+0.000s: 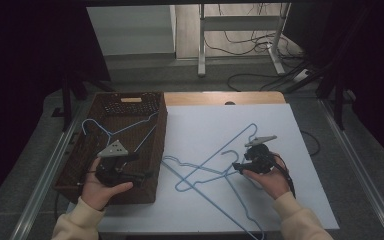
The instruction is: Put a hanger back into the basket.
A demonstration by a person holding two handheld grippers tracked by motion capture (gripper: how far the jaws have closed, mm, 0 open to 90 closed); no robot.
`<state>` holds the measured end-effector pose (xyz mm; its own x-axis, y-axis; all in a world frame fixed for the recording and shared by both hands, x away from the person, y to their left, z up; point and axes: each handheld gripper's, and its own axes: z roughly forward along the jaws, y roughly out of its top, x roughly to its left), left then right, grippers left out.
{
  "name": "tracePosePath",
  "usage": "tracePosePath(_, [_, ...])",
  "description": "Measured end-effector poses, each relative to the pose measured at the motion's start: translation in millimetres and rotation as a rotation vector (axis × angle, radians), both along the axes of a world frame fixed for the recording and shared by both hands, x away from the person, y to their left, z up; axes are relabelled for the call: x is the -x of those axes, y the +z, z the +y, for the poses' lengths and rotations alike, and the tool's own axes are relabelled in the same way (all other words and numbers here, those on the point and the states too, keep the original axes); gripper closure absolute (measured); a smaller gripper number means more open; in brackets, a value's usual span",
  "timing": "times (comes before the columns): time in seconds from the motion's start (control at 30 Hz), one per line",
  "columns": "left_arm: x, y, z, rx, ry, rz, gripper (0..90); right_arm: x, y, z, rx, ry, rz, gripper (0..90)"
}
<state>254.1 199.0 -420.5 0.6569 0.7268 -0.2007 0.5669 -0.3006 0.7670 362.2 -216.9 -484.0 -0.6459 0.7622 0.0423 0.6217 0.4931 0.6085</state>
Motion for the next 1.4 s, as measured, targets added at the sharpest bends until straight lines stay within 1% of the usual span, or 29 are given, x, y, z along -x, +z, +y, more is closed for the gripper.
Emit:
tracePosePath(0.17, [-0.6,-0.5,-1.7,0.001,-0.005,0.004,16.3,-16.5,-3.0,3.8,0.033,-0.046,-0.001,41.2])
tracePosePath(0.23, [-0.7,-0.1,-2.1,-0.001,-0.008,0.002,16.3,-25.0,-4.1,5.3,0.029,-0.065,0.001,42.4])
tracePosePath(0.3, [-0.7,1.0,-1.8,0.000,-0.008,-0.001,16.3,-30.9,-5.1,7.1,0.036,-0.075,0.006,43.2])
tracePosePath(0.4, [-0.7,2.5,-0.5,0.007,-0.005,-0.004,16.4,-39.5,-7.5,11.0,0.049,-0.076,0.010,46.2])
tracePosePath(0.5, [-1.1,2.9,-0.1,0.011,-0.006,-0.005,16.4,-46.0,-11.8,13.9,0.074,-0.074,0.019,48.8])
tracePosePath(0.63, [-1.3,3.5,0.2,0.014,-0.007,-0.006,16.5,-52.0,-20.5,15.7,0.103,-0.077,0.047,54.7])
tracePosePath(0.7, [-1.2,4.1,0.4,0.014,-0.007,-0.008,16.5,-53.2,-22.6,16.4,0.114,-0.076,0.053,58.1])
tracePosePath(0.8, [-1.3,5.0,0.0,0.018,-0.008,-0.009,16.6,-53.7,-22.1,17.8,0.117,-0.070,0.052,66.2])
tracePosePath(0.9, [-1.2,4.9,-1.7,0.015,-0.013,-0.009,16.6,-54.4,-20.5,21.2,0.127,-0.065,0.074,77.4])
tracePosePath(0.97, [-1.0,4.5,-2.6,0.013,-0.016,-0.008,16.6,-54.7,-19.8,25.1,0.144,-0.066,0.083,84.4])
tracePosePath(1.1, [-0.7,4.4,-2.4,0.013,-0.018,-0.008,16.6,-55.8,-18.9,26.8,0.155,-0.061,0.091,86.0])
tracePosePath(1.17, [-0.6,4.7,-1.7,0.015,-0.016,-0.010,16.6,-56.1,-18.9,25.4,0.146,-0.057,0.089,86.2])
tracePosePath(1.27, [-0.4,5.3,-0.8,0.017,-0.015,-0.010,16.6,-55.8,-16.1,22.5,0.143,-0.039,0.071,86.5])
tracePosePath(1.4, [0.1,6.6,-0.9,0.021,-0.017,-0.015,16.7,-52.5,-4.1,14.8,0.109,0.000,0.036,86.8])
